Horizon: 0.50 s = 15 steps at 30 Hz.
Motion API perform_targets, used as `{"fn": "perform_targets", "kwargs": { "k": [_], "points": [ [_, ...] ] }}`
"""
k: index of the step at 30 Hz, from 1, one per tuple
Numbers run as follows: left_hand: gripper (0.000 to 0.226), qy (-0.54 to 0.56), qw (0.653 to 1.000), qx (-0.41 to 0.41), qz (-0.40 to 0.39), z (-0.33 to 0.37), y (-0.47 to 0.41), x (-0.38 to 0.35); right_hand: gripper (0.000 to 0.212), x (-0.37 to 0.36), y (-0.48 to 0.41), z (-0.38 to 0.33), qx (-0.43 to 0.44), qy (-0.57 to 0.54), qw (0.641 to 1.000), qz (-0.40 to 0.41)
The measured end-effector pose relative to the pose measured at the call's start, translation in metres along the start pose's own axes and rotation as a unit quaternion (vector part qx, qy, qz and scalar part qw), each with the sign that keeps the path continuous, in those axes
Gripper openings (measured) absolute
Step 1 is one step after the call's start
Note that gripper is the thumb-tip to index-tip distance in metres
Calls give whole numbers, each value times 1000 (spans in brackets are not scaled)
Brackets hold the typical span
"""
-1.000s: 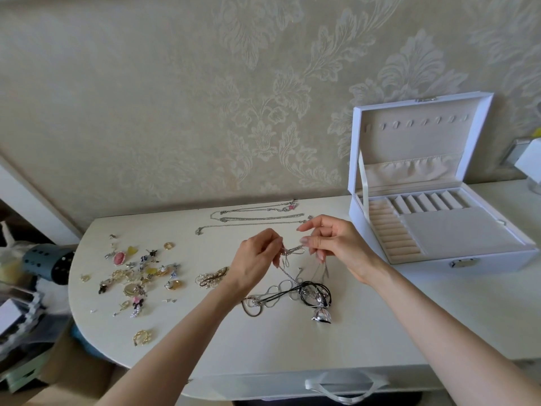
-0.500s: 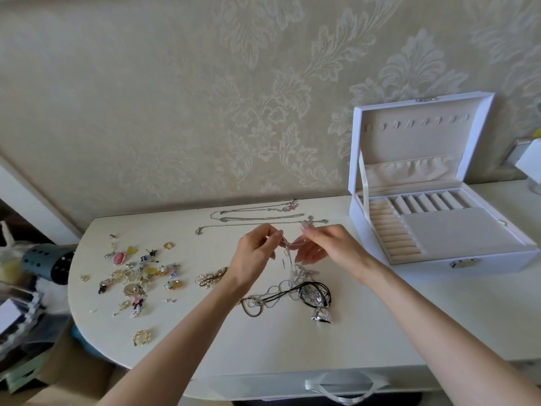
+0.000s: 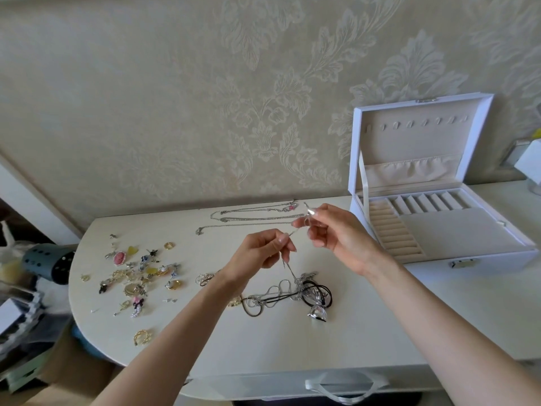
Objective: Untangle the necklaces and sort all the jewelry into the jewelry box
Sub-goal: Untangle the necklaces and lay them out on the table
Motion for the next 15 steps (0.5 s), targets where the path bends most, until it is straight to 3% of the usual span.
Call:
{"fn": "perform_targets", "kwargs": {
  "k": [6, 15],
  "points": [
    [22, 67, 997, -27, -36, 15, 1, -9, 18, 11, 1, 9, 9, 96, 995, 38],
    [22, 95, 993, -51, -40, 28, 5, -8, 16, 30, 4, 23, 3, 86, 993, 83]
  ]
}}
Point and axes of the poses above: each hand's wrist, its own y-axis away from the middle knuckle, its own x-axis out of the back of the hand, z = x × y, the point moved 10 cm from there along -y, towards the middle knuckle, and after that the axes turned 8 degrees about -y, right-handed, at the moved point
